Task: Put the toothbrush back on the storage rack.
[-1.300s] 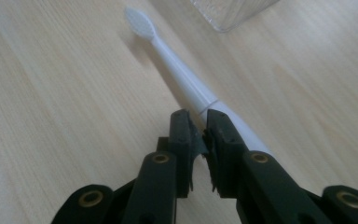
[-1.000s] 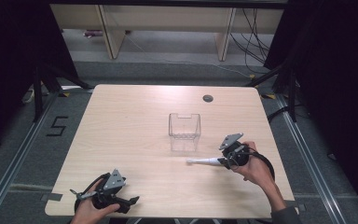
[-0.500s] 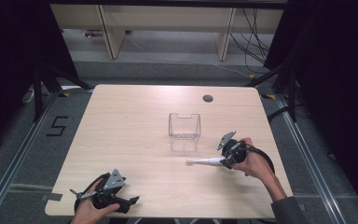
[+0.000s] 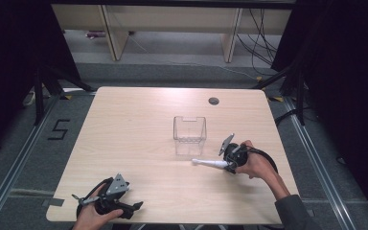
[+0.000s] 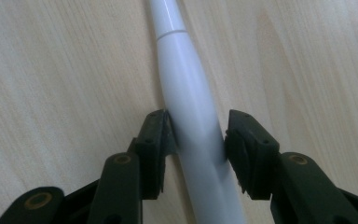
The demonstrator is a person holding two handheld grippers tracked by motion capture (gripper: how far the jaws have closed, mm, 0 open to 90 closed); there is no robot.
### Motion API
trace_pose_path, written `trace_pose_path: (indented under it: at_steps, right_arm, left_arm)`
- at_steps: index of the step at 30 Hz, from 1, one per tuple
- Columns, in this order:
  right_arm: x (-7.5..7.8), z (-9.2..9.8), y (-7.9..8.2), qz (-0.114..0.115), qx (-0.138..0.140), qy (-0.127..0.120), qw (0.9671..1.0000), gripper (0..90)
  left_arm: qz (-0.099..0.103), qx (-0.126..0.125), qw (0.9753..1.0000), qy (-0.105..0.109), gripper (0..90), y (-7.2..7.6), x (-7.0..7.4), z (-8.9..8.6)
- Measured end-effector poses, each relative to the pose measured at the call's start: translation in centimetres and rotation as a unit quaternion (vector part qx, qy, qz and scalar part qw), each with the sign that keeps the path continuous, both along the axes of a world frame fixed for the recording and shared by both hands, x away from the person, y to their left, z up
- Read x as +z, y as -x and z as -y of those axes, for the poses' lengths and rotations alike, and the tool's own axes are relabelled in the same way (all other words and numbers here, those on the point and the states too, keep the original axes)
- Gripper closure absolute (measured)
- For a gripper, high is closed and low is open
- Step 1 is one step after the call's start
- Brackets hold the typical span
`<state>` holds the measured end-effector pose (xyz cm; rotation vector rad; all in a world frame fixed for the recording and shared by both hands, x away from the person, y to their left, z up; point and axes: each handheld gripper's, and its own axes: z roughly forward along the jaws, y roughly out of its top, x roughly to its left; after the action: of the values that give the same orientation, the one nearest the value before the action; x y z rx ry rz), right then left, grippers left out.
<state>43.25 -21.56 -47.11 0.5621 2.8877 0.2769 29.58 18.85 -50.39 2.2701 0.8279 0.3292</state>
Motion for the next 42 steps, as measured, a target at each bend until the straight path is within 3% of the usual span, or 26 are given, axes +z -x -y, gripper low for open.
trace_pose_path:
  at_steps: [6,8,9,11,12,14,15,17,18,20,21,27,28,36,41,42]
  right_arm:
    - [0.0,-0.1,-0.2,-0.012,-0.004,0.013,0.9998,61.5]
    - [0.0,-0.4,-0.4,-0.013,0.000,0.029,0.9995,61.9]
    - [0.0,-0.5,-0.2,-0.020,-0.019,0.032,0.9991,62.1]
    - [0.0,-0.5,-0.4,-0.022,-0.010,0.036,0.9991,62.6]
    - [-0.1,-0.6,-0.7,-0.020,0.010,0.048,0.9986,63.8]
    - [0.0,-0.7,-0.7,-0.028,-0.003,0.050,0.9984,64.5]
    - [-0.1,-0.7,-0.9,-0.029,0.011,0.051,0.9982,65.0]
    - [-0.1,-0.8,-0.9,-0.034,0.003,0.057,0.9978,65.4]
    - [-0.1,-0.8,-1.1,-0.035,0.016,0.057,0.9976,65.4]
    - [-0.2,-0.9,-1.2,-0.045,0.010,0.060,0.9971,65.6]
    - [-0.2,-0.9,-1.5,-0.045,0.021,0.063,0.9968,65.6]
    - [-0.2,-1.4,-1.7,-0.059,0.014,0.077,0.9952,66.1]
    - [-0.2,-1.5,-1.8,-0.065,0.028,0.084,0.9940,66.1]
    - [-0.1,-1.6,-1.8,-0.084,0.035,0.092,0.9916,66.4]
    - [-0.1,-1.7,-1.5,-0.083,0.023,0.092,0.9920,66.5]
    - [-0.1,-1.6,-1.4,-0.076,0.024,0.084,0.9933,66.5]
  left_arm:
    - [0.001,0.000,1.0000,0.000,15.0,0.0,0.0,0.0]
    - [0.000,0.000,1.0000,0.000,15.0,0.0,0.0,0.0]
    - [0.001,0.000,1.0000,0.000,15.0,0.0,0.0,0.0]
    - [0.001,0.001,1.0000,0.001,15.0,0.0,0.0,0.0]
    - [0.001,0.000,1.0000,0.000,15.0,0.0,0.0,0.0]
    - [0.001,0.001,1.0000,0.001,15.0,0.0,0.0,0.0]
    - [0.001,0.001,1.0000,0.001,15.0,0.0,0.0,0.0]
    - [0.001,0.001,1.0000,0.001,15.0,0.0,0.0,0.0]
    - [0.001,0.000,1.0000,0.000,15.0,0.0,0.0,0.0]
    - [0.001,0.001,1.0000,0.001,15.0,0.0,0.0,0.0]
    - [0.001,0.001,1.0000,0.001,15.0,0.0,0.0,0.0]
    - [0.001,0.001,1.0000,0.002,15.0,0.0,0.0,0.0]
    - [0.001,0.001,1.0000,0.002,15.0,0.0,0.0,0.0]
    - [0.001,0.001,1.0000,0.003,15.0,0.0,0.0,0.0]
    - [0.001,0.001,1.0000,0.003,15.0,0.0,0.0,0.0]
    - [0.001,0.001,1.0000,0.003,15.0,0.0,0.0,0.0]
